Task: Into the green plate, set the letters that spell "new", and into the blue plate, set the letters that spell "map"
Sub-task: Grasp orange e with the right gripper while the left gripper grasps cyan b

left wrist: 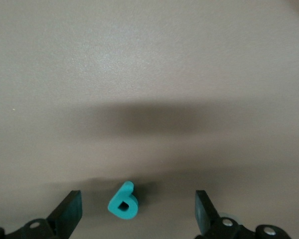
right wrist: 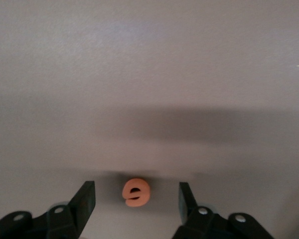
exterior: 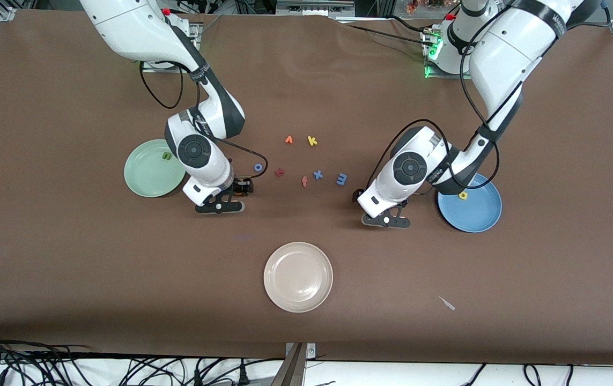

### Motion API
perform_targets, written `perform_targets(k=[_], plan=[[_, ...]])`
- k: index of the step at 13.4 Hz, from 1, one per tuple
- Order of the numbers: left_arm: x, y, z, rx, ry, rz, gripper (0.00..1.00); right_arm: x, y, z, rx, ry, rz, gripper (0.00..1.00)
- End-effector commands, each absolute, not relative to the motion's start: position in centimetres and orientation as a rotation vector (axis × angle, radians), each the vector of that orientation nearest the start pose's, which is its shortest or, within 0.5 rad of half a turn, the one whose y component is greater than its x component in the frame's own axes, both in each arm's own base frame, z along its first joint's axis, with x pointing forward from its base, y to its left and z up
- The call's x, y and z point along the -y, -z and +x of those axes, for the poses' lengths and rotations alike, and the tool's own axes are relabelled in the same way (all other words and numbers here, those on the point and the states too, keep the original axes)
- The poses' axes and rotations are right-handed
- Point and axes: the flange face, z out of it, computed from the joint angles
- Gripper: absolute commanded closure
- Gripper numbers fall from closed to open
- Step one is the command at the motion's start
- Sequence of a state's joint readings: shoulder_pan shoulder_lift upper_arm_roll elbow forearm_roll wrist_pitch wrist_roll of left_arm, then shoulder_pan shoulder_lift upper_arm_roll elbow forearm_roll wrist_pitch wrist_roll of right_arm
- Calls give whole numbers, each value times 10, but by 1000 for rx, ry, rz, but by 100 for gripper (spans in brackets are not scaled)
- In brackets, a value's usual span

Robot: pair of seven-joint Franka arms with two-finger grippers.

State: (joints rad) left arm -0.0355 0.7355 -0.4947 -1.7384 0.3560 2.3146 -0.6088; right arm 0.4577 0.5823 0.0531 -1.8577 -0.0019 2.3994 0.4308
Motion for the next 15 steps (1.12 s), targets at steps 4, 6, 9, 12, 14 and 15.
perform_targets(k=[4, 6, 9, 12, 14, 15], plan=[[296, -173, 579, -130, -132, -3135, 8, -320, -183, 543, 143, -138, -3152, 38], [296, -170, 575, -138, -148, -3128, 12, -317, -178, 540, 145, -150, -3160, 40], [294, -164, 569, -165, -163, -3107, 26, -316, -177, 540, 143, -154, -3163, 47], [293, -165, 570, -166, -161, -3103, 41, -315, -177, 540, 141, -154, -3163, 69], [293, -163, 568, -168, -171, -3099, 50, -314, -177, 541, 146, -153, -3164, 80], [293, -162, 567, -169, -175, -3097, 53, -312, -179, 542, 148, -150, -3164, 85]])
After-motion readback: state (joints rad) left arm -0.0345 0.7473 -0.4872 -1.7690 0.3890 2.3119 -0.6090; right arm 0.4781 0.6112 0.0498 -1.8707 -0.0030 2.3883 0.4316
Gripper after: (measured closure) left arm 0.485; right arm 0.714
